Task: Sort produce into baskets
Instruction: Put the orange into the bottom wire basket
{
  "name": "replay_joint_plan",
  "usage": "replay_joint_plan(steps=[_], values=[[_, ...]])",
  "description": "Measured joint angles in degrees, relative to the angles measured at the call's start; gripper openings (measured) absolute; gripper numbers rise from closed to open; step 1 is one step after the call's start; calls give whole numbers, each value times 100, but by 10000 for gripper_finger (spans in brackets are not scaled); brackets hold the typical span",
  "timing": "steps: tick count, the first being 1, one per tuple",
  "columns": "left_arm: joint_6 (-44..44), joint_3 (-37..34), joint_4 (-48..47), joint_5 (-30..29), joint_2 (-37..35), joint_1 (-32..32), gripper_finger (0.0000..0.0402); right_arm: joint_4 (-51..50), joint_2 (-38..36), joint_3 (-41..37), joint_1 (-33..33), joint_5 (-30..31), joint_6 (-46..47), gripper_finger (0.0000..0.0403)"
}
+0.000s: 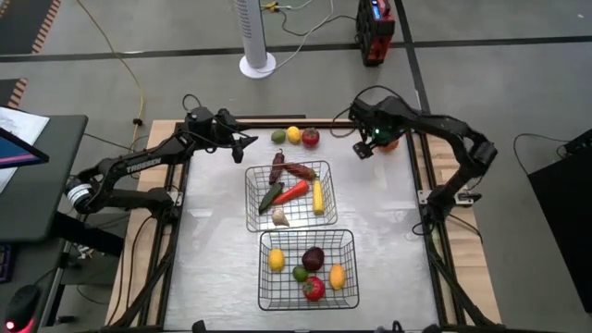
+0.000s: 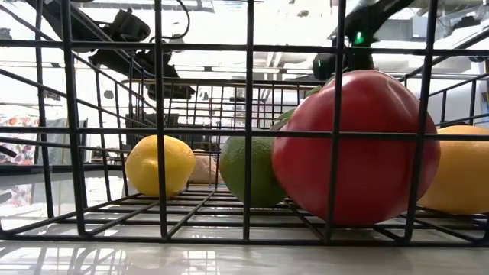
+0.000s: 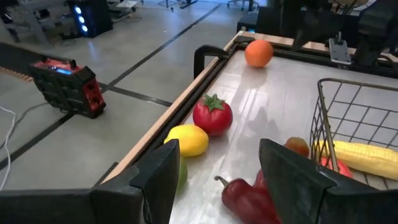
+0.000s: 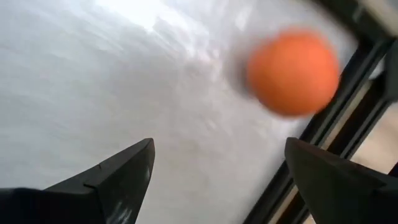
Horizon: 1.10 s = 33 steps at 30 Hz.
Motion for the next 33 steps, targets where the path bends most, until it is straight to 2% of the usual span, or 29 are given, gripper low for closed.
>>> replay_joint_plan(steps=[3, 9, 14, 21, 28, 33], values=[[-6, 0, 3, 0, 0, -4, 208, 178, -287, 11, 152, 258, 76, 386], [-89, 0, -26, -3, 0, -88, 208, 421, -329, -215, -206, 773, 248, 386], [6, 0, 26, -8, 0, -176, 208, 1240, -216, -666, -583, 467, 113, 386], [9, 0, 55, -35, 0, -195, 208, 1520, 299, -857, -1120, 469, -153, 386], [60, 0, 30, -42, 0, -195, 208, 1343, 634, -852, -1091, -391, -311, 386], [63, 0, 16, -46, 0, -195, 208, 1097, 541, -850, -654, -448, -210, 386]])
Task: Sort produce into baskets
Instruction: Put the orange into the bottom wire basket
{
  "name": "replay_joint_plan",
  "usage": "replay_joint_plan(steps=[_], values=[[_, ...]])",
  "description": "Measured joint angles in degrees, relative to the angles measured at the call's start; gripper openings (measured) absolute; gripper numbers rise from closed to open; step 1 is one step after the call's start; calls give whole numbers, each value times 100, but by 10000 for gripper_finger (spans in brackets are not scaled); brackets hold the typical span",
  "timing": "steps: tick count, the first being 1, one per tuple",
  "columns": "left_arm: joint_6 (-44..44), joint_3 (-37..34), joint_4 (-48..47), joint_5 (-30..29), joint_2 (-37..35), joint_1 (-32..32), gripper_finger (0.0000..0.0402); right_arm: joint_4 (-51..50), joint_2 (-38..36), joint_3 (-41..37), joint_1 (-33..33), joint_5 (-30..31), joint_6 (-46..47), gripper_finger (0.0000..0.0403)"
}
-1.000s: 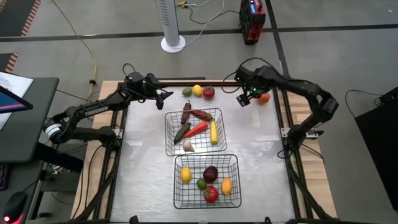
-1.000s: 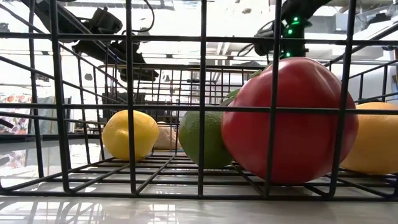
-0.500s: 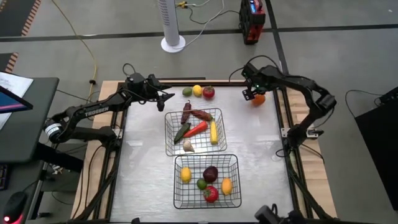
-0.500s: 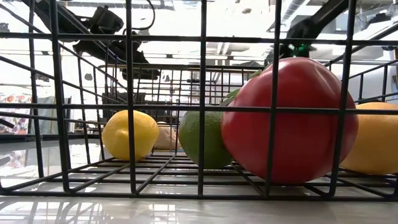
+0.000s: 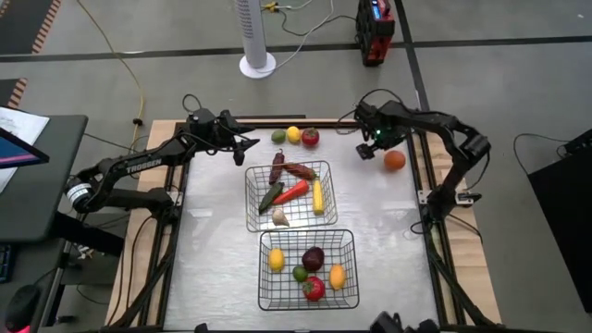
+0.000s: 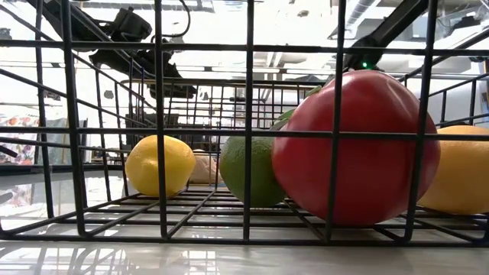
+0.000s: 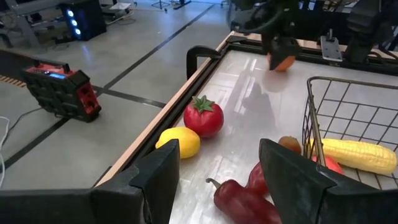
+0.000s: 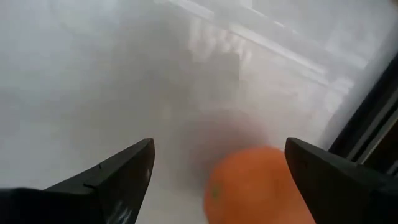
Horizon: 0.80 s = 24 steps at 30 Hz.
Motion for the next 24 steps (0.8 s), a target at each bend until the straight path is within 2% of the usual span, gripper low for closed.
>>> replay_joint_plan(steps=[5, 7, 9, 13, 19, 24], values=[[40, 0, -55, -2, 0, 0, 208, -162, -390, 1, 687, -361, 22, 386], [42, 0, -81, -2, 0, 0, 208, -388, -575, 2, 891, -220, 84, 386], [42, 0, -79, -2, 0, 0, 208, -555, -739, 2, 983, 178, 199, 386], [25, 0, -81, -1, 0, 0, 208, -734, -891, 4, 938, 647, 268, 386], [0, 0, -157, 9, 0, 0, 208, -1232, -695, 2, 715, 650, -571, 389], [17, 0, -152, 3, 0, 0, 208, -1661, -363, 2, 330, 661, -628, 395]])
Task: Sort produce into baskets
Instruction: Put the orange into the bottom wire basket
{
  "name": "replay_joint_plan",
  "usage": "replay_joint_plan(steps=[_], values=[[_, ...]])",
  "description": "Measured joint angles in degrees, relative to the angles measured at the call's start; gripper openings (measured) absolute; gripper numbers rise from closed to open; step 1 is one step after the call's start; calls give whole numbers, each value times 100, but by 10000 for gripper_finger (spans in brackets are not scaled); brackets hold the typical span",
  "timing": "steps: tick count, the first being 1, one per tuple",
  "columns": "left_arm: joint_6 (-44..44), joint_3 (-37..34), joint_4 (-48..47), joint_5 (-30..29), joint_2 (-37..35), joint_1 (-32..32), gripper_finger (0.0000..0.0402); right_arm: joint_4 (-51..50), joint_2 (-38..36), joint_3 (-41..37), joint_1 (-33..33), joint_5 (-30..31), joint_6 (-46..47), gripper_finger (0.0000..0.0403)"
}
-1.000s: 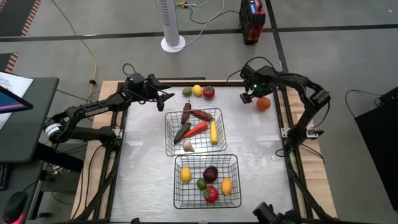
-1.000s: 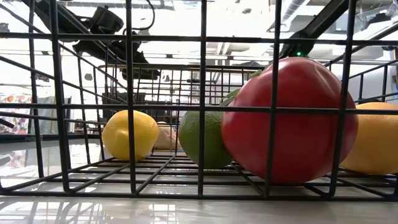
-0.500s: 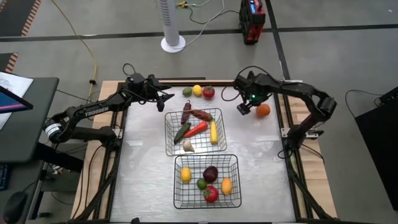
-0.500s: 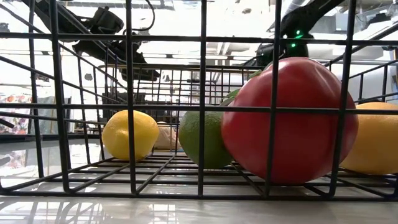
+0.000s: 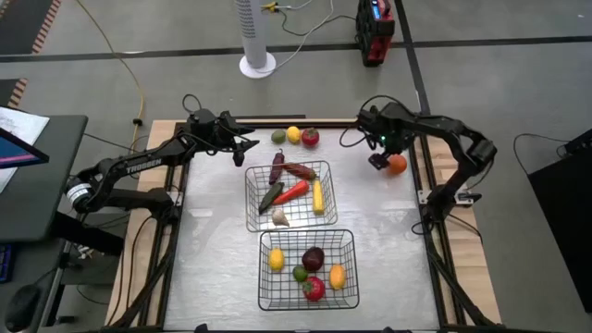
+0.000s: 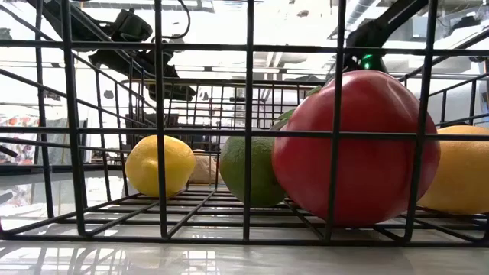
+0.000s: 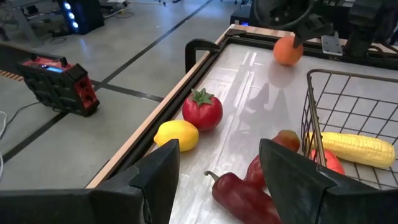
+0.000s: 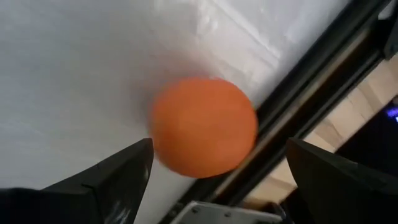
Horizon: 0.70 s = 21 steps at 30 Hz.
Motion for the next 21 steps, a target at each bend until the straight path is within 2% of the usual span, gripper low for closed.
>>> replay_joint_plan(steps=[11, 17, 21], values=[[25, -2, -34, -3, 0, 0, 208, -413, 404, 0, 297, 135, -410, 396], [79, -2, -110, -5, 0, 0, 208, -420, 404, -74, 342, -137, -326, 396], [131, -4, -170, -7, 0, 0, 208, -297, 400, -403, 349, -164, -280, 396]])
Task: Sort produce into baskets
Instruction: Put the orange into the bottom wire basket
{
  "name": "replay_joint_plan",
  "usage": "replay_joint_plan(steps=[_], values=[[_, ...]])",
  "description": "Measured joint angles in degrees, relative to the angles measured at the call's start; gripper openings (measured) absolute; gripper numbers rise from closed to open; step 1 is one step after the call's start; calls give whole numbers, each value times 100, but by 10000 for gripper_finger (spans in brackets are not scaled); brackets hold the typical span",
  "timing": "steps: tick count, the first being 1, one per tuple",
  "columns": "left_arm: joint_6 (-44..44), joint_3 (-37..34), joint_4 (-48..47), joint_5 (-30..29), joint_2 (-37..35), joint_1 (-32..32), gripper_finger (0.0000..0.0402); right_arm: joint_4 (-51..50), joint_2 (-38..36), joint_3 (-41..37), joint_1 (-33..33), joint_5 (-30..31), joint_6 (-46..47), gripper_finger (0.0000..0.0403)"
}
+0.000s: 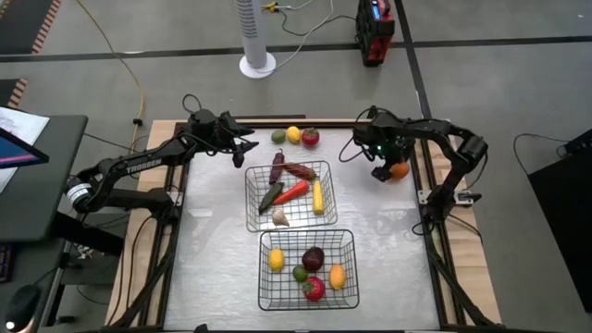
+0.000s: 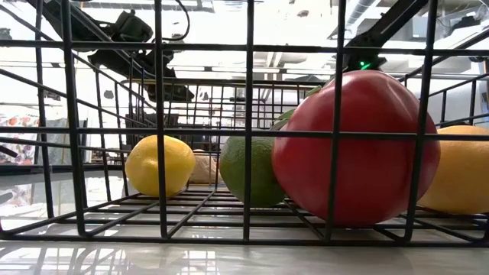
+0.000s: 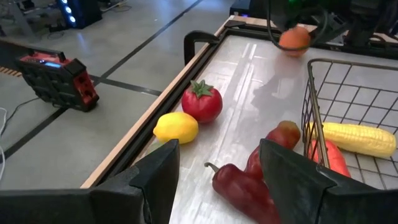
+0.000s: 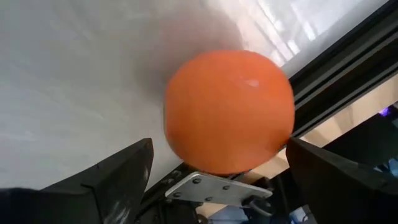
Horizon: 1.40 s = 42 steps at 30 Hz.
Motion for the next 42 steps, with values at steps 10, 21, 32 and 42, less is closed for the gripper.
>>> replay_joint_plan(steps=[10, 21, 32, 42], values=[[-4, 0, 48, 0, 0, 0, 208, 722, -7, -663, -53, 4, 74, 396], [-20, 0, 48, 0, 0, 0, 208, 890, -16, -720, -36, 16, -24, 353], [-20, 0, 54, 0, 0, 1, 208, 519, -316, -546, 610, -123, 86, 349], [-20, 0, 72, 0, 0, 1, 208, 625, -1751, -2, 1862, -1048, 896, 350]])
